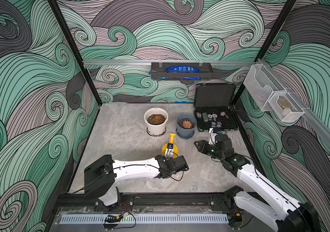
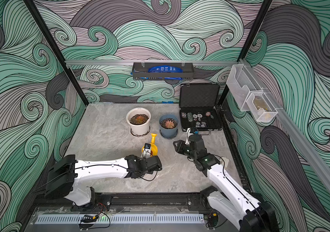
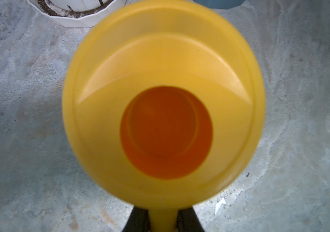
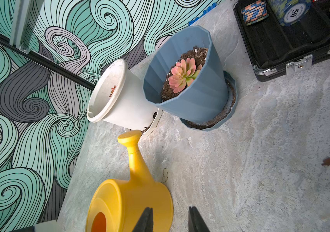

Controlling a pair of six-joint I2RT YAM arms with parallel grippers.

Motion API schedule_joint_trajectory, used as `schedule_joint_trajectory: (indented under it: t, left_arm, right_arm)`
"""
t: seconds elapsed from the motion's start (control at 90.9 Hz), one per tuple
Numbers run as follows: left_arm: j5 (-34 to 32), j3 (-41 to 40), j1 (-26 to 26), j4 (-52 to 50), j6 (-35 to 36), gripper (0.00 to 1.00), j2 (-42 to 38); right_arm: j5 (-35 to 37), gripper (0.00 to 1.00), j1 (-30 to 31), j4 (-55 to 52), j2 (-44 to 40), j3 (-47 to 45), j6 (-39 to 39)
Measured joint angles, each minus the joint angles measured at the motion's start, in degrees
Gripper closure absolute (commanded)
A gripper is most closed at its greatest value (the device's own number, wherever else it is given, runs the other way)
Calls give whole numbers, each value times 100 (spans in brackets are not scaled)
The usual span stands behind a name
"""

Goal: Water the succulent around the soil edge
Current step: Pick up the watering can from the center of the board, then water the soil of the potted plant with water.

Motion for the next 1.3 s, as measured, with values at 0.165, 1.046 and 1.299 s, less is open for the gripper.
schedule_joint_trajectory:
  t: [0.165,1.046,1.299]
  left_arm:
    - [28,-214,138,-13,466,98,-490]
    - [1598,1038,1567,-3119,2651,100,-2944]
    - [2452,1611,2297,-3641,3032,100,-2483]
  right_arm:
    - [-11,67,0,0,0,0,0]
    - [-345,70,284,114,385,114,-74]
    - [-179,70,953,269,649,350,-140]
